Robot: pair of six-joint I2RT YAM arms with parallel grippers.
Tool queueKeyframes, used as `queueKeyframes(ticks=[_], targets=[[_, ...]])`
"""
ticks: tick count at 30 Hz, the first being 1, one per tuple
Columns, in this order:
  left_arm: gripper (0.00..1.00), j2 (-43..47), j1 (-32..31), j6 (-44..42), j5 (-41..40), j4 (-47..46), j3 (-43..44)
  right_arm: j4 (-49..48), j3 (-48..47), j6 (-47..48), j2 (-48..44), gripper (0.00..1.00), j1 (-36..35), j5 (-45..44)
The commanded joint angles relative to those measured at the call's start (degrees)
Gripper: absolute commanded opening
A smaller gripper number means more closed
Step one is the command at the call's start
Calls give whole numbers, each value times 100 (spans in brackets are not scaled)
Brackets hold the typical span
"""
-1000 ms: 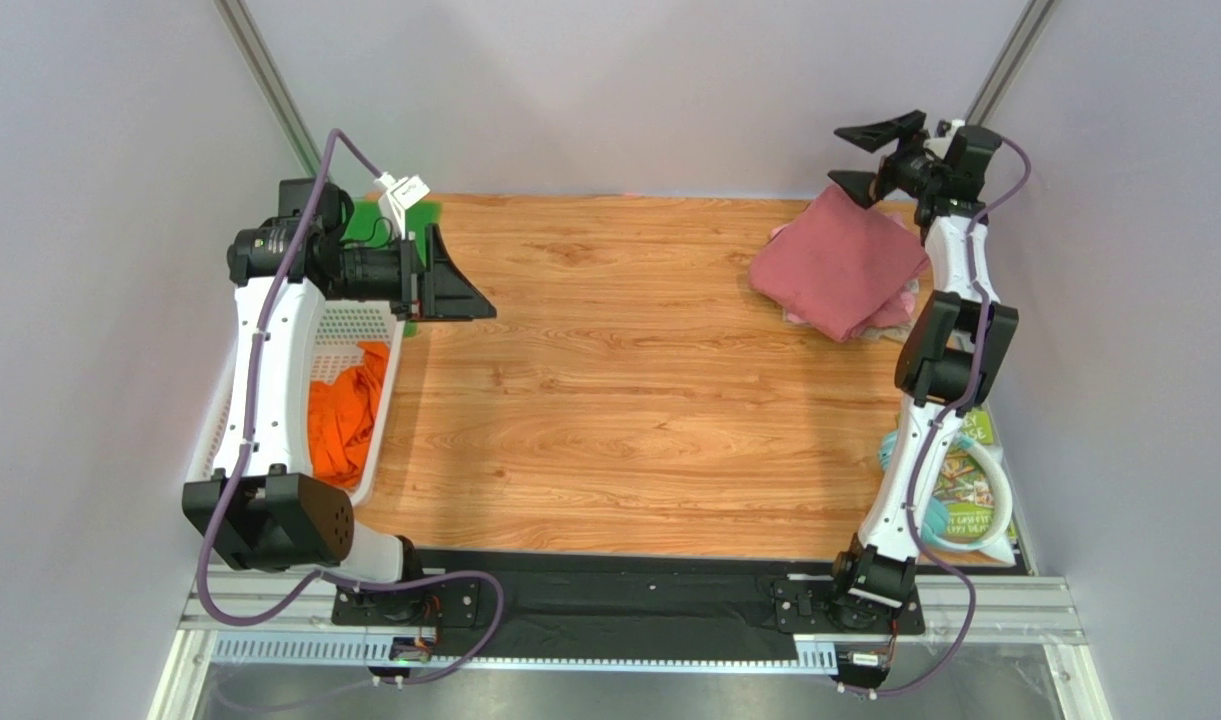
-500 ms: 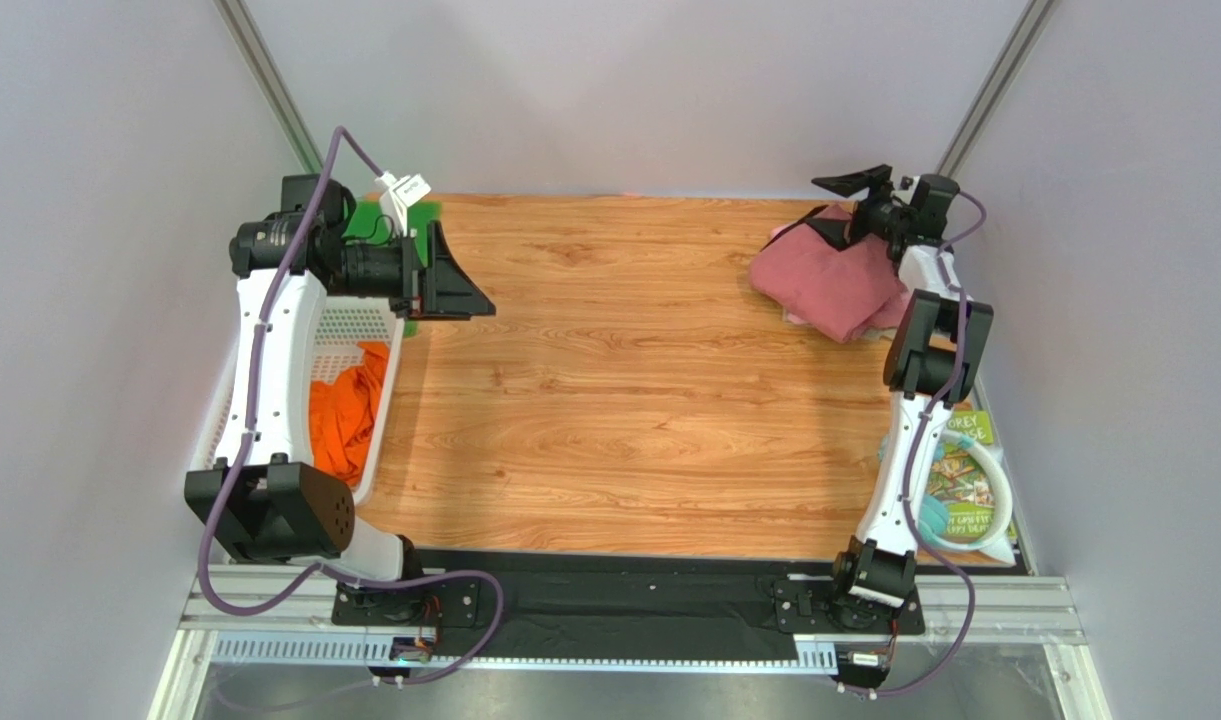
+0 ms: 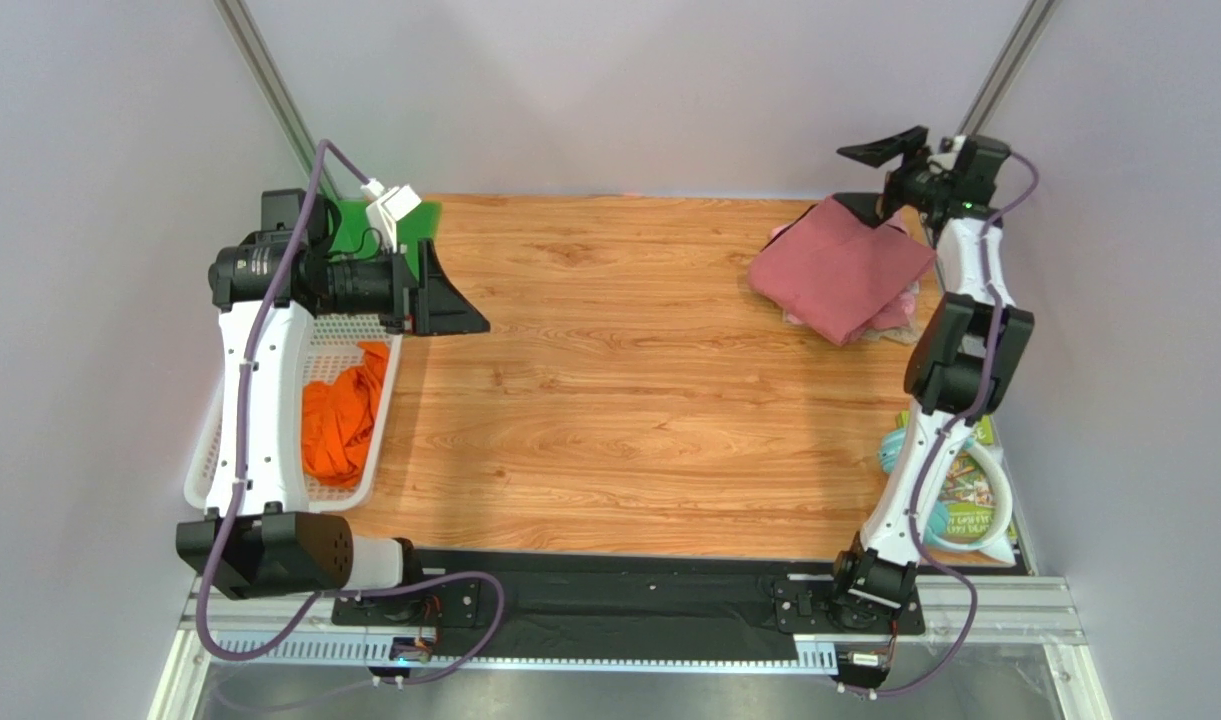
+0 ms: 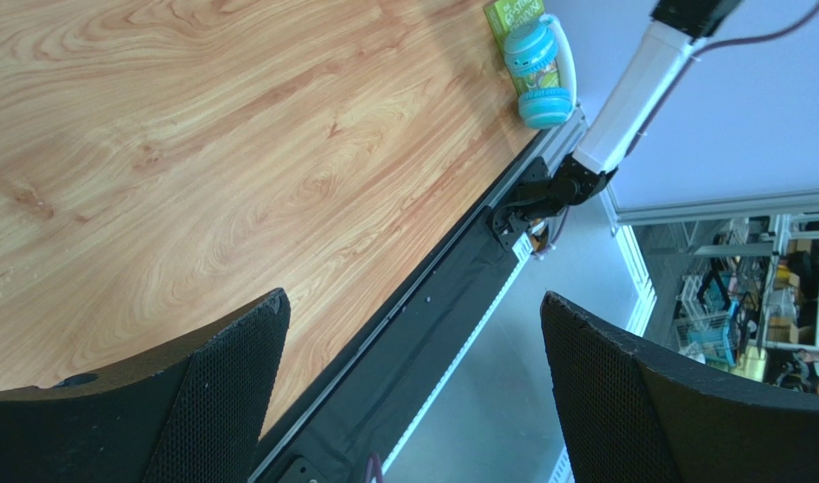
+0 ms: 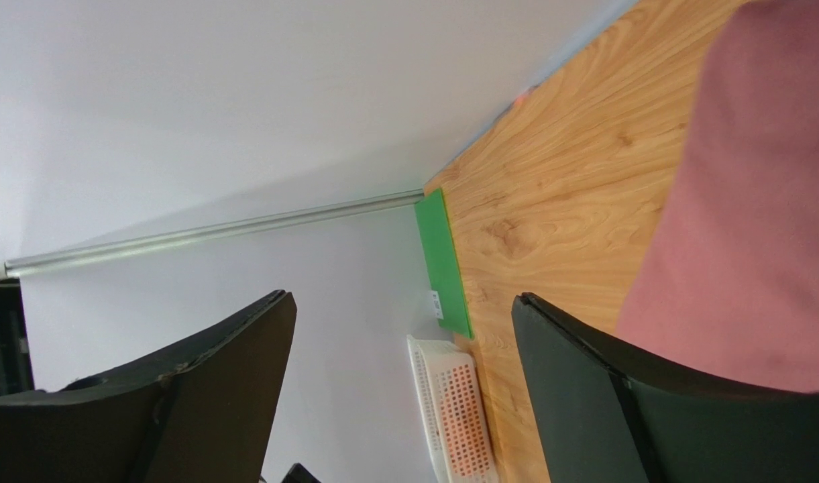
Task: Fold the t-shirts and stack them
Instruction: Put the neatly folded tshirt into the corner of the board with the right arm
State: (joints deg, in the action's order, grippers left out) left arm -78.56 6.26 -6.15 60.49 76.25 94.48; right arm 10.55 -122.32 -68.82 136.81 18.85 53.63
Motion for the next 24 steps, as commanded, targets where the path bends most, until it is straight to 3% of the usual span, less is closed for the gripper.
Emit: queueKeyframes(ticks=[1,9,19,24], targets=[[100,298,51,35,-64,-259,-245,659,732,1000,-1630,87,206,-1],[100,482,59,-88,-20,-101,-131,659,2449,1414,-2265,87,400,-230],[100,491,59,-149,-177,31,-79,668,2529,1573,-983,86,602,-239],[100,500,59,-53,-300,-57,-140,826,2634,1775,-910,87,655,-317]])
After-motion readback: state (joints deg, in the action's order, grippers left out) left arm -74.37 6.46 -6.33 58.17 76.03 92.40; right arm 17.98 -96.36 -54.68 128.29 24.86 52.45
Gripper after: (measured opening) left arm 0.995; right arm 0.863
